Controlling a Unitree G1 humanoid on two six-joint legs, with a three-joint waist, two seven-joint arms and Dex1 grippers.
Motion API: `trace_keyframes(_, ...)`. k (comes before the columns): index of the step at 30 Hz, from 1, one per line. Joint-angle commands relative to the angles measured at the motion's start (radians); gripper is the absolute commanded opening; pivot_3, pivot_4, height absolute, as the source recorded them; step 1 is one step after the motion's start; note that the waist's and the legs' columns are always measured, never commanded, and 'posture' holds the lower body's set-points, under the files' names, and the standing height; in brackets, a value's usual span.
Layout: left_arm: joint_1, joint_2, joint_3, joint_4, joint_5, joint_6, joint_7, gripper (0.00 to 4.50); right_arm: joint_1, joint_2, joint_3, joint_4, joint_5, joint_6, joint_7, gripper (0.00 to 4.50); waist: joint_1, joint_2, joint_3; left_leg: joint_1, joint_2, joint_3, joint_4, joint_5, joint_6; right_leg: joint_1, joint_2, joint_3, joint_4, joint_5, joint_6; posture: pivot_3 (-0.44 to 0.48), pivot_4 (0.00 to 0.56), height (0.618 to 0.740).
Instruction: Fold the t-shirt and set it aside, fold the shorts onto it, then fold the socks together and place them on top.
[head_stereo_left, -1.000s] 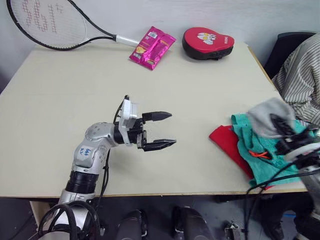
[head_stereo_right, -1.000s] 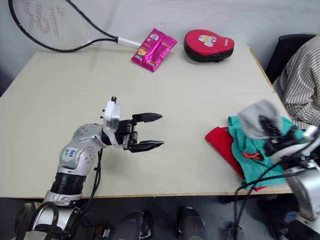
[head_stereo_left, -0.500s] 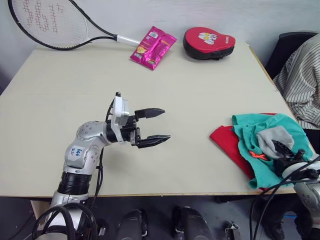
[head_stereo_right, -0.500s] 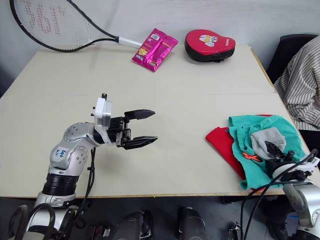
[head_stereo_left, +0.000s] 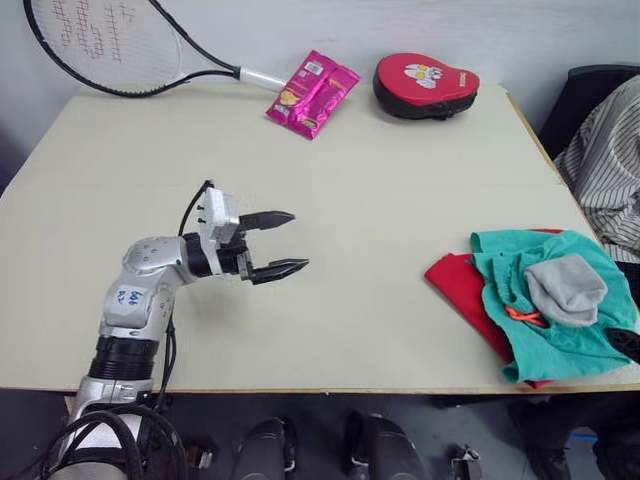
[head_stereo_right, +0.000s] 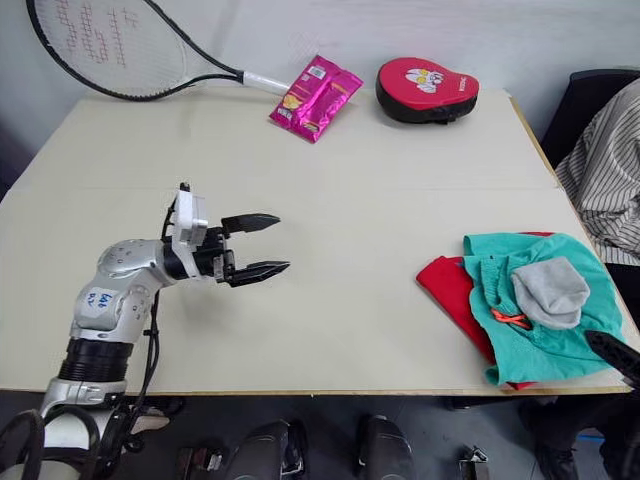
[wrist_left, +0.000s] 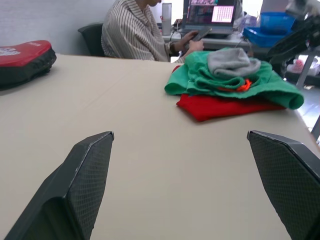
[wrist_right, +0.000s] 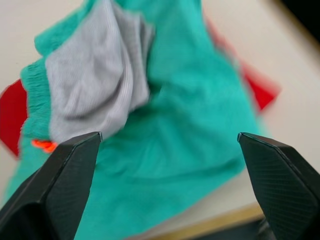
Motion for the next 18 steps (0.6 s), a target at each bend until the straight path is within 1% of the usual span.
trace_keyframes(1,0.065,0.074,0.080,0.001,0.021,-0.051,0.001,4.50,-0.129,-0.051,0.092,0.018,-0.318,-0.382,0.282,4.44,-0.015,0.000,0.001,0.002,0.001,0.002,0.000,-0.001,-0.001,0.000,0.001,0.002,0.000,0.000,0.000,0.000,0.150,0.740)
trace_keyframes(2,0.090,0.092,0.097,0.002,0.022,-0.069,0.000,4.50,-0.181,-0.075,0.156,0.044,-0.397,-0.469,0.350,4.44,-0.020,0.000,0.001,0.002,0.001,0.002,0.000,-0.001,-0.001,0.000,0.002,0.003,0.000,0.000,0.000,0.000,0.150,0.740)
trace_keyframes(4,0.115,0.109,0.112,0.004,0.026,-0.087,0.004,4.50,-0.257,-0.094,0.241,0.086,-0.498,-0.579,0.434,4.44,-0.023,-0.002,0.002,0.002,0.002,0.002,0.000,-0.001,-0.001,-0.001,0.002,0.003,0.001,0.001,-0.001,0.000,0.150,0.740)
trace_keyframes(5,0.159,0.127,0.133,-0.004,0.055,-0.112,0.032,4.50,-0.351,-0.092,0.329,0.096,-0.519,-0.610,0.476,4.44,-0.022,-0.002,0.002,0.002,0.002,0.002,0.000,-0.001,-0.002,-0.001,0.002,0.003,0.002,0.001,-0.002,0.000,0.150,0.740)
trace_keyframes(7,0.235,0.154,0.165,-0.023,0.096,-0.145,0.075,4.50,-0.517,-0.051,0.461,0.101,-0.521,-0.627,0.522,4.44,-0.030,-0.002,0.003,0.002,0.002,0.002,0.000,0.002,-0.005,-0.002,0.002,0.003,0.003,0.001,-0.002,0.000,0.150,0.740)
trace_keyframes(8,0.280,0.166,0.185,-0.040,0.122,-0.156,0.108,4.50,-0.591,-0.006,0.526,0.091,-0.516,-0.629,0.538,4.44,-0.028,-0.001,0.003,0.003,0.003,0.004,0.001,0.002,-0.005,-0.002,0.002,0.004,0.004,0.001,-0.003,0.000,0.150,0.740)
trace_keyframes(11,0.438,0.174,0.270,-0.108,0.142,-0.177,0.167,4.50,-0.698,0.070,0.737,0.125,-0.614,-0.752,0.715,4.44,-0.026,-0.002,0.004,0.002,0.005,0.004,0.001,0.002,-0.006,-0.005,0.002,0.003,0.007,-0.001,-0.006,0.000,0.150,0.740)
trace_keyframes(14,0.598,0.162,0.333,-0.179,0.151,-0.203,0.194,4.50,-0.809,0.148,0.832,0.264,-0.675,-0.832,0.784,4.44,-0.021,-0.002,0.005,0.002,0.005,0.005,0.003,0.002,-0.007,-0.006,0.001,0.003,0.012,-0.005,-0.007,0.000,0.150,0.740)
trace_keyframes(16,0.665,0.156,0.357,-0.210,0.155,-0.215,0.211,4.50,-0.859,0.171,0.876,0.349,-0.717,-0.893,0.840,4.44,-0.014,-0.001,0.006,0.001,0.004,0.006,0.005,0.001,-0.005,-0.006,0.000,0.003,0.013,-0.005,-0.007,0.000,0.150,0.740)
trace_keyframes(18,0.697,0.150,0.370,-0.224,0.156,-0.232,0.224,4.50,-0.896,0.187,0.905,0.429,-0.750,-0.948,0.878,4.44,-0.008,-0.001,0.006,0.002,0.002,0.006,0.006,0.000,-0.003,-0.006,-0.004,0.003,0.014,-0.005,-0.006,0.000,0.150,0.740)
